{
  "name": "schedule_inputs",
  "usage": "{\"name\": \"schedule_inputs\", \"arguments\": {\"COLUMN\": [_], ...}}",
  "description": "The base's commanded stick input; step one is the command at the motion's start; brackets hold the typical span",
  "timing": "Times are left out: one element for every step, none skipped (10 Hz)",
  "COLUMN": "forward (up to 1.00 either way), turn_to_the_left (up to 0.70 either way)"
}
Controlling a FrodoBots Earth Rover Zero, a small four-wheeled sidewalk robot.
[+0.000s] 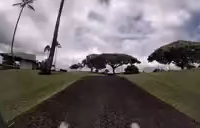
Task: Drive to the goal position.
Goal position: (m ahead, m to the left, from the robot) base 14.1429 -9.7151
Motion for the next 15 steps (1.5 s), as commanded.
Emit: {"name": "schedule_inputs", "arguments": {"forward": [1.0, 1.0, 1.0, 1.0, 1.0, 1.0, 1.0, 1.0, 1.0, 1.0, 1.0, 1.0, 1.0, 1.0, 1.0], "turn_to_the_left": [0.0, 0.0, 0.0, 0.0, 0.0, 0.0, 0.0, 0.0, 0.0, 0.0, 0.0, 0.0, 0.0, 0.0, 0.0]}}
